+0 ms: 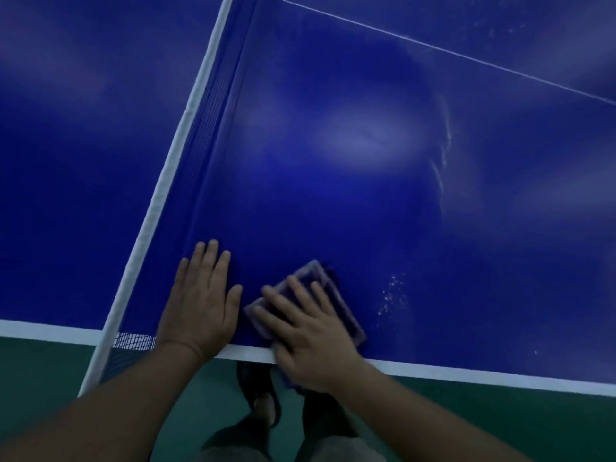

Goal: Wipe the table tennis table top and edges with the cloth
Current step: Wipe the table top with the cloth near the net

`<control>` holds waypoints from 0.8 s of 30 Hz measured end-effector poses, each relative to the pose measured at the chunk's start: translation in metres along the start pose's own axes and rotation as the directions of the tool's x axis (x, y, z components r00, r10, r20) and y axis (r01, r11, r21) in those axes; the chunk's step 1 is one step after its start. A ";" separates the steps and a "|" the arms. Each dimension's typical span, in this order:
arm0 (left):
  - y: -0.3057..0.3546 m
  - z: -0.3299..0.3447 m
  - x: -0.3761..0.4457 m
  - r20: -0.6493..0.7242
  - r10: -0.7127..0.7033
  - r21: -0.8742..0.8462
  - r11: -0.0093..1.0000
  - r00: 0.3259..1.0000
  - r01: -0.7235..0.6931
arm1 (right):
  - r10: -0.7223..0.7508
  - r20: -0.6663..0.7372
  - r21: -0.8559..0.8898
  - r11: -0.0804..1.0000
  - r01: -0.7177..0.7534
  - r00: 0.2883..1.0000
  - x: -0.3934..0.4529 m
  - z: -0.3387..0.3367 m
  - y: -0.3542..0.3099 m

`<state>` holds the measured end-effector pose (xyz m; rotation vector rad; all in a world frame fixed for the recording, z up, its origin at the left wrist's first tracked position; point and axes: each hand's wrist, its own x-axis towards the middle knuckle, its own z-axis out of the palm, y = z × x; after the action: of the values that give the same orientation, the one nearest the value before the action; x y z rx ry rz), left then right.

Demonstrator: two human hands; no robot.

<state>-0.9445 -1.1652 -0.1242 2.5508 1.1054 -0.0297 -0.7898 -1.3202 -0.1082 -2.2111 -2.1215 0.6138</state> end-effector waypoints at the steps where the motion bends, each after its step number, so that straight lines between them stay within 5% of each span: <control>1: 0.000 0.000 0.000 0.007 0.027 0.029 0.999 1.000 -0.027 | 0.053 0.010 -0.002 0.999 -0.053 0.999 -0.007 -0.002 0.019; 6: 0.002 -0.002 -0.002 0.019 0.140 0.067 0.988 0.990 -0.141 | 0.488 -0.123 0.088 0.873 -0.481 0.864 0.061 -0.028 0.049; 9: 0.000 -0.001 -0.004 0.005 0.176 0.048 0.983 0.984 -0.176 | 0.394 -0.156 0.113 0.918 -0.380 0.906 0.075 -0.017 0.005; 13: 0.006 0.001 -0.003 -0.005 0.186 0.017 0.982 0.983 -0.186 | 0.221 -0.126 0.061 0.975 -0.215 0.967 -0.013 0.015 -0.018; 18: 0.030 0.008 -0.002 -0.002 0.244 0.006 0.970 0.970 -0.244 | 0.351 -0.084 0.013 0.936 -0.351 0.933 -0.066 0.005 0.072; 20: 0.040 0.010 0.001 -0.005 0.246 -0.001 0.969 0.969 -0.246 | 0.483 -0.129 0.042 0.875 -0.482 0.866 -0.039 -0.012 0.101; 22: 0.050 0.011 0.006 -0.009 0.230 -0.012 0.973 0.973 -0.231 | 0.621 -0.186 0.111 0.783 -0.612 0.761 0.001 -0.020 0.101; 24: 0.056 0.013 0.010 -0.010 0.220 -0.013 0.975 0.976 -0.220 | 0.600 -0.200 0.129 0.800 -0.586 0.775 0.022 -0.018 0.077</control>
<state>-0.8965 -1.1972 -0.1200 2.6472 0.8169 0.0451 -0.7109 -1.3001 -0.1195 -2.7553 -1.2509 0.3833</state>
